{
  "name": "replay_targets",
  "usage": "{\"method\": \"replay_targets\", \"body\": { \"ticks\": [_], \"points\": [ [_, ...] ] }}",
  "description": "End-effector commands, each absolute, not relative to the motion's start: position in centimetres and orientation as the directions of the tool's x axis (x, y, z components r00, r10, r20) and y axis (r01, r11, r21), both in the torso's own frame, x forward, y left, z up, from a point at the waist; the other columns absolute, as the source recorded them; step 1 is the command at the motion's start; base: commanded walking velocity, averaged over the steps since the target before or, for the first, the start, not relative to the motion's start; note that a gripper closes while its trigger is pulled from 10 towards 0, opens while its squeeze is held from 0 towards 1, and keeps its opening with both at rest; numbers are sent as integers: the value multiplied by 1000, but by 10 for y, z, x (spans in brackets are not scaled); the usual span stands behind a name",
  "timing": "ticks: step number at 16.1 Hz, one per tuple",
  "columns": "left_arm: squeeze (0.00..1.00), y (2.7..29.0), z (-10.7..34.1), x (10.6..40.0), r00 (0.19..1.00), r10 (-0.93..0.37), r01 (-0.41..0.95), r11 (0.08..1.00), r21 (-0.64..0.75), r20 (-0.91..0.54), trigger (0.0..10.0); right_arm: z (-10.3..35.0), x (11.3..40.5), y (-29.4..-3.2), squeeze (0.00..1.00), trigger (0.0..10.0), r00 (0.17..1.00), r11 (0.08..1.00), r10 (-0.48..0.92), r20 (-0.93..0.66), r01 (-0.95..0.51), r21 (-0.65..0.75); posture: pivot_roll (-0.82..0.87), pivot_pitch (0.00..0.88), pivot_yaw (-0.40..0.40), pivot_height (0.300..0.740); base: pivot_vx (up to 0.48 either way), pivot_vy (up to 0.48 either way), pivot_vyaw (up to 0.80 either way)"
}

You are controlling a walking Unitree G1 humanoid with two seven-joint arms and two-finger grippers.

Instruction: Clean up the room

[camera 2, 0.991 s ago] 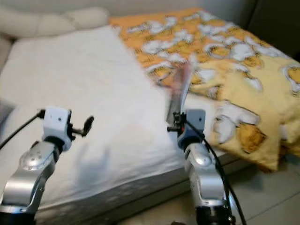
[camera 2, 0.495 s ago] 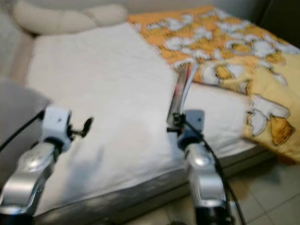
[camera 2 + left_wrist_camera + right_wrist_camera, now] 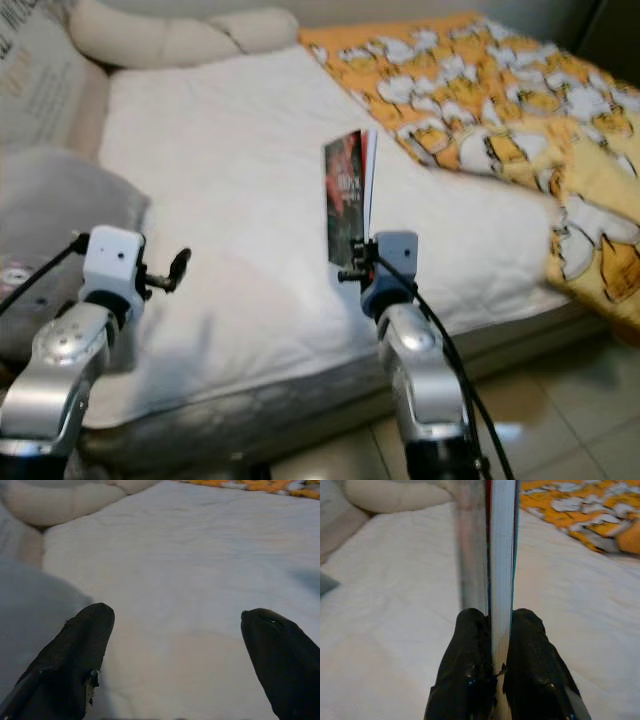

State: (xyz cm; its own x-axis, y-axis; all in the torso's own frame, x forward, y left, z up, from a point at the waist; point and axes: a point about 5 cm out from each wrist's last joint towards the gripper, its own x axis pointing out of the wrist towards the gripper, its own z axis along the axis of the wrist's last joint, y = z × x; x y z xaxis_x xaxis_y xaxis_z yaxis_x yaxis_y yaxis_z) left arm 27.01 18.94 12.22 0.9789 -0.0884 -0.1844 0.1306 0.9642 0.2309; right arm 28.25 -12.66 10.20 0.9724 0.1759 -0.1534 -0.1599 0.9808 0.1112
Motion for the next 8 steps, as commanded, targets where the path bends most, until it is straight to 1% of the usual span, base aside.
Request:
{"method": "replay_targets", "body": {
  "ticks": [1,5,8],
  "points": [
    [0,188,125,271,983,-87,126,962,244,-164,10000,111,285,-127,0,10000,980,982,168,-110,-157,102,-17,0,33,740,0,0,0],
    [0,188,129,272,987,-91,121,964,238,-133,10000,110,284,-126,0,10000,973,978,200,-115,-193,75,-17,0,34,740,0,0,0],
    [0,187,129,273,988,-89,117,965,234,-124,10000,108,283,-121,0,10000,960,969,247,-132,-241,61,-15,0,33,740,273,0,800]
  ]
}}
